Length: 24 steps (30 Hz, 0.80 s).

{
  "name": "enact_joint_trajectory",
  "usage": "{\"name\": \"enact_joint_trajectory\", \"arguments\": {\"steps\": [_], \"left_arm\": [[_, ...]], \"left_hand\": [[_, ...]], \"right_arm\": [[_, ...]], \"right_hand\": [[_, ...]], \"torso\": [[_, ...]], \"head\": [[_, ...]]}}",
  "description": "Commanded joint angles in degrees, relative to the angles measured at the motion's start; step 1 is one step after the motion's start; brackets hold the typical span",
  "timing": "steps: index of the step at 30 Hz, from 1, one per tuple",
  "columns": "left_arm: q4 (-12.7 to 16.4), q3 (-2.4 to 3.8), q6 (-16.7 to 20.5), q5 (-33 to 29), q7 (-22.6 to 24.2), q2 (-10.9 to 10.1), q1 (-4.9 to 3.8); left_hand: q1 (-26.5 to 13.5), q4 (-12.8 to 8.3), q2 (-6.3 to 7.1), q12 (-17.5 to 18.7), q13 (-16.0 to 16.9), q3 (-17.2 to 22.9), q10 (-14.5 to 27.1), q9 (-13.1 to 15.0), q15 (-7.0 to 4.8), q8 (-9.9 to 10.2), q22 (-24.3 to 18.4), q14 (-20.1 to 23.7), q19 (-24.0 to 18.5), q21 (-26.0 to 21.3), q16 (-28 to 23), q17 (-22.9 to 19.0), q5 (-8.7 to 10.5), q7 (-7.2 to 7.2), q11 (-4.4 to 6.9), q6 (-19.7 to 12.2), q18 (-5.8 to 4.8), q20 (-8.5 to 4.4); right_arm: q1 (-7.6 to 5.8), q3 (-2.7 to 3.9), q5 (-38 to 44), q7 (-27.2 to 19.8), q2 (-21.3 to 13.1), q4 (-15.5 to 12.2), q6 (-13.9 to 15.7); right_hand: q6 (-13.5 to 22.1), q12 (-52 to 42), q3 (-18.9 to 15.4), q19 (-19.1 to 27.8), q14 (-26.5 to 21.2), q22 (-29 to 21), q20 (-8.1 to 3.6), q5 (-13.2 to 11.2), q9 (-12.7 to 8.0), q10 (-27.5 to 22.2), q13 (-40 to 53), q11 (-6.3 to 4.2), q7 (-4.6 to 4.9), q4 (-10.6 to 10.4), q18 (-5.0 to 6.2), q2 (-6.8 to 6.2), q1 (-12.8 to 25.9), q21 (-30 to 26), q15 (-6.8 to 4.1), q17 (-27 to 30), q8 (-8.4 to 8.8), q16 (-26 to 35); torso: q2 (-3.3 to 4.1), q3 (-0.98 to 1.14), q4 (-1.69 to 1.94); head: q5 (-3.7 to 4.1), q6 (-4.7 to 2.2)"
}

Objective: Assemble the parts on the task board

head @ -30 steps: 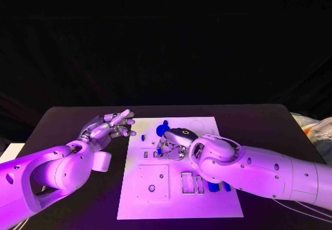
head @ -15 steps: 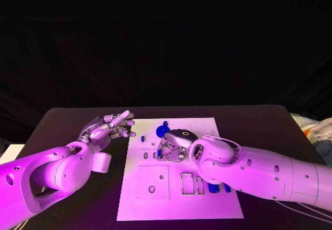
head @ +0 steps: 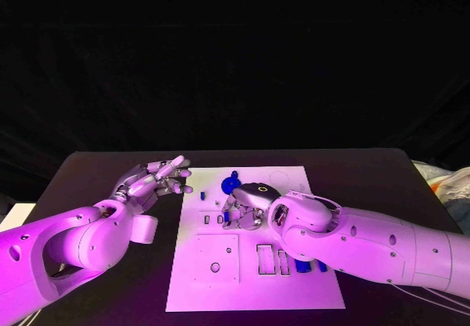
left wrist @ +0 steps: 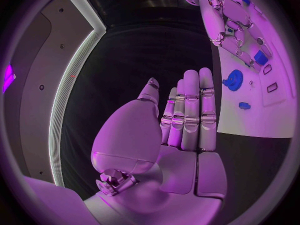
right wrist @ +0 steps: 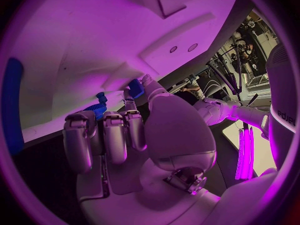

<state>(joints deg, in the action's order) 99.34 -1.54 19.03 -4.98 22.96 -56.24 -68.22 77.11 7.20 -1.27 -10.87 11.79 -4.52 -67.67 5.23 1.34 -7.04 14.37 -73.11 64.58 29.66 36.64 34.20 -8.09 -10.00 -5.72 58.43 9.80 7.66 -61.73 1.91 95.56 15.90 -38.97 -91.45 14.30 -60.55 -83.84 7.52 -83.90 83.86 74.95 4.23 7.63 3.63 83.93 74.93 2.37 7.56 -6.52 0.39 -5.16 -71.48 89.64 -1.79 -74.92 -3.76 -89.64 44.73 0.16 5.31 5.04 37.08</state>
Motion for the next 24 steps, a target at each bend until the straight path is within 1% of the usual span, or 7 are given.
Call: {"name": "enact_joint_trajectory", "arguments": {"steps": [1, 10, 16, 17, 18, 21, 24], "left_arm": [[0.0, 0.04, -1.2, 0.0, 0.2, 0.1, -0.04], [0.0, 0.04, -1.3, 0.0, 0.2, 0.1, -0.04], [-0.4, 0.03, -1.6, 0.2, -0.6, 0.2, -0.04], [-0.5, 0.03, -1.7, 0.6, -1.0, 0.2, -0.04], [-0.7, 0.03, -2.0, 1.9, -2.1, 0.2, -0.04], [-1.0, 0.03, -2.4, 4.6, -4.8, 0.2, -0.04], [-1.6, 0.03, -2.5, 7.5, -8.6, 0.3, -0.04]], "left_hand": [[0.5, -0.3, -0.13, -0.2, 0.0, 0.0, 0.6, 0.1, 0.15, 0.4, 0.1, 0.4, -0.5, 0.1, 0.2, 0.0, 0.06, 0.05, 0.01, -0.4, 0.53, -0.06], [0.5, -0.3, -0.13, -0.2, 0.0, 0.0, 0.6, 0.1, 0.15, 0.4, 0.1, 0.4, -0.5, 0.1, 0.2, 0.0, 0.06, 0.05, 0.01, -0.4, 0.53, -0.06], [0.6, -0.5, -0.26, -0.3, 0.1, 0.0, 0.5, 0.1, -0.02, 0.3, 0.4, -0.5, 0.0, 0.8, 1.2, 0.5, 0.09, 0.13, 0.1, -0.4, 0.6, -0.16], [1.0, -0.9, -0.21, -1.6, 0.7, -0.1, -1.1, 0.2, -0.65, 0.3, 1.4, -4.4, 1.9, 2.8, 8.9, 7.2, 0.14, 0.48, 0.69, -0.5, 0.74, -0.69], [1.3, -1.2, -0.07, -3.7, 1.9, -0.2, -3.4, 0.2, -1.34, 0.3, 2.9, -8.7, 4.2, 5.5, 22.1, 20.2, 0.23, 1.01, 1.43, -0.6, 0.71, -1.42], [1.3, -1.6, 0.35, -8.3, 5.0, -0.7, -5.5, 0.3, -2.26, 0.3, 7.0, -12.2, 7.7, 11.7, 37.6, 36.5, 0.32, 1.72, 2.16, -0.6, 0.44, -2.56], [0.9, -1.8, 0.23, -16.2, 11.1, -1.2, -5.6, 0.4, -3.14, 0.2, 27.3, -14.5, 12.7, 28.8, 47.5, 47.8, 0.27, 2.15, 2.83, -0.6, -2.41, -2.89]], "right_arm": [[0.44, -0.42, 1.0, 2.3, -0.1, 0.5, -1.9], [0.61, -0.44, 1.3, 0.5, -0.3, -0.2, 5.9], [0.79, -0.27, -4.6, -8.6, -1.6, -1.9, 11.5], [0.79, -0.2, -6.0, -10.5, -1.9, -2.3, 11.9], [0.77, 0.01, -8.6, -13.9, -2.7, -3.1, 12.2], [0.54, 0.44, -12.6, -18.7, -4.3, -4.7, 12.5], [-0.16, 0.94, -16.7, -22.0, -6.4, -6.7, 12.3]], "right_hand": [[0.5, 0.2, -0.2, -6.0, 5.9, 14.9, 0.47, -0.8, 0.1, 3.8, 12.5, 0.3, -0.02, -0.9, -0.34, -0.8, 0.4, 0.3, 0.41, -14.0, 0.09, 0.2], [1.8, 0.5, -1.2, -5.8, 5.9, 14.5, 0.7, -3.1, 0.2, 3.6, 12.3, 0.6, 0.27, -3.4, -0.25, -2.17, 0.6, 0.1, 0.65, -13.9, 0.05, 0.2], [4.6, 2.4, -1.6, -5.1, 5.6, 13.2, 1.0, -2.4, 0.0, 2.8, 11.4, 1.14, 0.97, -5.2, 0.08, -3.26, -0.7, -0.7, 1.03, -12.8, 0.21, 0.8], [5.8, 2.4, -2.1, -5.0, 5.6, 13.1, 1.14, -1.7, 0.0, 2.8, 11.4, 1.39, 1.26, -5.7, 0.1, -3.47, -1.3, -0.7, 1.27, -12.7, 0.2, 0.8], [6.6, 2.6, -3.3, -5.0, 5.6, 13.1, 1.38, -0.1, 0.1, 2.6, 11.3, 1.64, 1.48, -6.2, 0.12, -3.58, -1.9, -0.8, 1.47, -12.7, 0.04, 0.9], [6.6, 3.6, -5.2, -4.6, 5.5, 12.5, 1.54, 0.4, 0.2, 2.2, 10.8, 1.71, 1.54, -6.8, 0.27, -3.53, -2.7, -1.2, 1.58, -12.4, -0.1, 1.0], [7.2, 4.6, -7.4, -4.2, 5.4, 11.7, 1.68, 0.5, 0.2, 1.7, 10.3, 1.84, 1.74, -7.8, 0.46, -3.43, -4.0, -1.6, 1.69, -12.1, -0.02, 1.2]], "torso": [[0.0, 0.0, -0.01], [0.0, 0.03, -0.01], [-0.09, 0.08, 0.05], [-0.11, 0.02, 0.07], [-0.11, -0.03, 0.08], [-0.09, 0.04, -0.06], [-0.25, 0.06, -0.16]], "head": [[-0.04, 0.01], [-0.07, -0.04], [-0.14, -0.07], [-0.2, -0.08], [-0.24, -0.12], [-0.5, -0.17], [-0.65, -0.13]]}}
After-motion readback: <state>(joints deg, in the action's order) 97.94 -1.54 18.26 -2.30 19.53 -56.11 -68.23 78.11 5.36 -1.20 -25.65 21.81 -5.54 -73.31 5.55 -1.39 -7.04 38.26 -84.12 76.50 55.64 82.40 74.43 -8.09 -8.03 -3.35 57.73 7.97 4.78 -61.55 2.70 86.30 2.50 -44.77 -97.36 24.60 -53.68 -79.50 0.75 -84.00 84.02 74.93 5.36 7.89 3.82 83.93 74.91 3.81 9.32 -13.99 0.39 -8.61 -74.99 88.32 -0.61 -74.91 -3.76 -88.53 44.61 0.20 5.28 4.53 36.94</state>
